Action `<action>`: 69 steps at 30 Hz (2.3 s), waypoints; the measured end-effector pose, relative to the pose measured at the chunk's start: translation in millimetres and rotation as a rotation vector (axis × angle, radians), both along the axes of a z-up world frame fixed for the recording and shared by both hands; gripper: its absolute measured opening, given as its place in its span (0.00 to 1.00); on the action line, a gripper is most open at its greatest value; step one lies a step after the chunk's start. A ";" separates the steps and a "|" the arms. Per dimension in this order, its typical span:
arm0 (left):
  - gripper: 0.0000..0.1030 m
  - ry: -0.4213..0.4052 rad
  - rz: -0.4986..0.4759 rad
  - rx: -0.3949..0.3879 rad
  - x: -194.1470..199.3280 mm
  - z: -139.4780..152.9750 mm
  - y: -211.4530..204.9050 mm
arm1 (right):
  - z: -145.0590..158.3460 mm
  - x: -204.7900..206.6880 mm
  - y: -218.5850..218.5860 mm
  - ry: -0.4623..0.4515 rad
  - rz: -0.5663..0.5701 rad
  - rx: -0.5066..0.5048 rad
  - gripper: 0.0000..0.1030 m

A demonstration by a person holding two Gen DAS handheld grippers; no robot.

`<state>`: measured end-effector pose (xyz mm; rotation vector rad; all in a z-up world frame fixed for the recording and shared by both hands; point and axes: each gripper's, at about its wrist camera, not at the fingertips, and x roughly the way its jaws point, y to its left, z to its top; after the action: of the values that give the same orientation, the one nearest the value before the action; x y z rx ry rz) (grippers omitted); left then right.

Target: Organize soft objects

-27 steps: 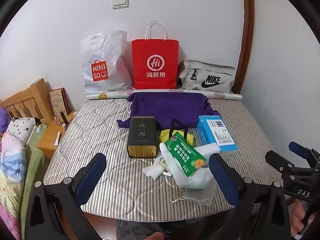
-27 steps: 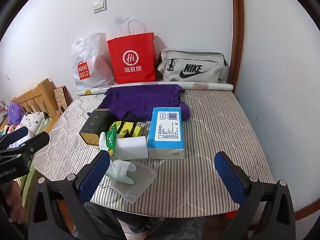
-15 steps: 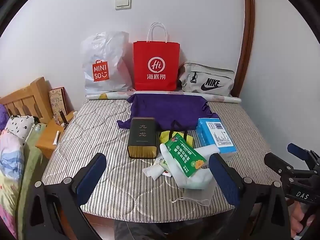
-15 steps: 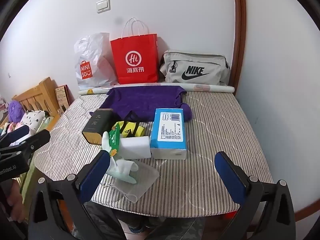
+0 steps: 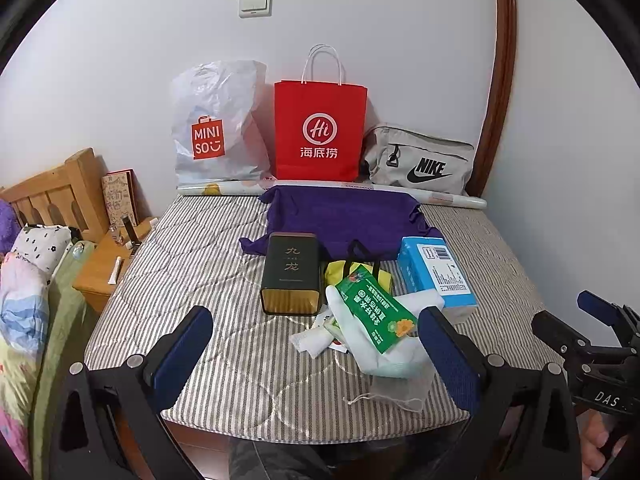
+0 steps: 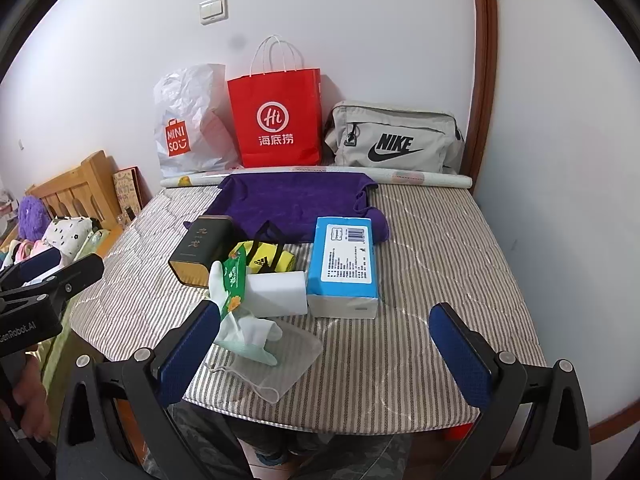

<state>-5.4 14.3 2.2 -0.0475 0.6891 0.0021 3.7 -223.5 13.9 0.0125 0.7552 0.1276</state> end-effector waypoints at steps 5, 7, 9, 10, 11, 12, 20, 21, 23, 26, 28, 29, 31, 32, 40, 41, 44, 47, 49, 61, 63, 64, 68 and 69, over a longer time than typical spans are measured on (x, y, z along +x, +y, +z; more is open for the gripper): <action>1.00 -0.001 0.003 0.006 0.6 -0.7 -0.5 | -0.7 -2.4 0.2 -0.003 0.002 -0.001 1.00; 1.00 -0.002 0.002 0.007 0.0 -0.4 0.5 | -0.5 -2.4 0.4 -0.003 0.004 0.001 1.00; 1.00 -0.003 0.002 0.006 -0.8 -0.5 1.1 | -0.3 -2.6 0.6 -0.002 0.004 0.000 1.00; 1.00 -0.003 0.002 0.005 -0.7 -0.5 1.1 | -0.4 -2.6 0.6 -0.001 0.005 -0.001 1.00; 1.00 -0.003 0.002 0.006 -0.4 -0.6 1.1 | -0.5 -3.2 0.3 -0.002 0.004 -0.003 1.00; 1.00 -0.003 0.002 0.007 -1.0 -0.6 1.2 | -0.3 -3.1 0.5 -0.001 0.003 -0.003 1.00; 1.00 -0.004 0.002 0.005 -1.3 0.3 3.2 | 1.5 -4.9 0.1 -0.002 0.002 -0.001 1.00; 1.00 -0.005 0.002 0.005 -2.3 -0.3 2.8 | 1.7 -4.3 0.2 -0.001 0.002 -0.001 1.00; 1.00 -0.005 0.002 0.005 -2.3 -0.3 3.0 | 2.2 -4.1 0.3 0.000 0.004 0.001 1.00; 1.00 -0.006 0.002 0.006 -2.6 -0.6 2.7 | 3.2 -4.6 0.0 0.000 0.004 0.002 1.00; 1.00 -0.006 0.001 0.006 -2.5 -0.7 3.0 | 3.9 -4.5 0.4 0.001 0.004 0.002 1.00; 1.00 -0.006 0.001 0.006 -2.9 -0.8 3.1 | 3.7 -4.6 0.3 0.001 0.004 0.002 1.00; 1.00 -0.006 0.001 0.005 -2.9 -0.9 3.1 | 3.8 -4.9 -0.1 0.000 0.004 0.004 1.00; 1.00 -0.006 0.000 0.005 -2.7 -0.9 3.4 | 3.9 -4.9 0.2 0.001 0.004 0.004 1.00; 1.00 -0.009 0.006 0.009 -5.9 1.2 4.6 | 6.9 -7.5 -0.1 -0.009 -0.004 0.008 1.00; 1.00 -0.009 0.005 0.008 -6.3 1.9 5.4 | 7.0 -7.2 -0.4 -0.009 -0.004 0.008 1.00; 1.00 -0.011 0.007 0.009 -6.0 1.3 4.5 | 6.2 -8.4 -0.8 -0.008 -0.002 0.005 1.00; 1.00 -0.011 0.007 0.008 -6.4 1.8 4.5 | 5.7 -8.8 -1.7 -0.006 -0.001 0.005 1.00; 1.00 -0.011 0.006 0.007 -6.8 2.4 4.8 | 6.1 -8.7 -2.2 -0.006 -0.003 0.006 1.00; 1.00 -0.015 0.008 0.007 -8.0 4.5 4.4 | 4.4 -4.3 -1.2 -0.002 -0.008 0.008 1.00; 1.00 -0.013 0.006 0.006 -7.7 4.4 4.4 | 3.8 -3.5 -0.7 0.000 -0.008 0.006 1.00; 1.00 -0.011 0.004 0.005 -7.2 4.9 4.1 | 3.3 -2.9 -0.5 0.001 -0.009 0.004 1.00; 1.00 -0.007 -0.004 0.003 -3.2 4.9 1.2 | 1.8 -1.3 -0.4 0.002 -0.011 0.005 1.00; 1.00 -0.008 -0.006 0.002 -2.5 3.8 0.5 | 1.3 -0.6 -0.4 0.002 -0.013 0.004 1.00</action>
<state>-8.0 14.8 6.0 -0.0431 0.6817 -0.0030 3.1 -223.9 15.1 0.0211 0.7569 0.1172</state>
